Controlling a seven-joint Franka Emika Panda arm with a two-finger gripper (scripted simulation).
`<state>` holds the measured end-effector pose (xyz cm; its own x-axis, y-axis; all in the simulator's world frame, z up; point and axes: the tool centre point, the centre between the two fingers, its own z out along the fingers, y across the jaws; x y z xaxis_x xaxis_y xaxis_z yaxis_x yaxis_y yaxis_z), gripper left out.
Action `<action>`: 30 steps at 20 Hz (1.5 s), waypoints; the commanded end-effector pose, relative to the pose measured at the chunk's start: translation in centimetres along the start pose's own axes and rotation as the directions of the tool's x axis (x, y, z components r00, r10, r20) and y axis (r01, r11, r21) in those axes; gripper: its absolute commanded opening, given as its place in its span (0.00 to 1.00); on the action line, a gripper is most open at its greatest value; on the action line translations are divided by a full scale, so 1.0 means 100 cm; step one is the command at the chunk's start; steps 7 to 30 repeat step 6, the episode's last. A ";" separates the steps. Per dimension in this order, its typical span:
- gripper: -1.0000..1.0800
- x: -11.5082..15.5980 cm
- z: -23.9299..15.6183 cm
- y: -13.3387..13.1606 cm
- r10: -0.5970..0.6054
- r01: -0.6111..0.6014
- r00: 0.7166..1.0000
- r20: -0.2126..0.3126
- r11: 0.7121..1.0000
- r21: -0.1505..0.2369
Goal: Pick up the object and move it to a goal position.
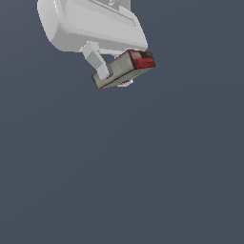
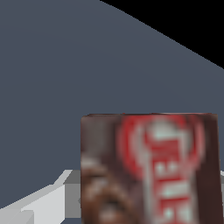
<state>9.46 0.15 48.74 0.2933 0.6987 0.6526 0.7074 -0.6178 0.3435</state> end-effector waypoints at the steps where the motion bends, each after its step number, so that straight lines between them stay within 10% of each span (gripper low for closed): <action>1: 0.00 0.003 -0.006 0.003 -0.007 0.007 1.000 -0.013 1.000 -0.001; 30: 0.00 0.005 -0.011 0.005 -0.010 0.010 1.000 -0.022 1.000 -0.003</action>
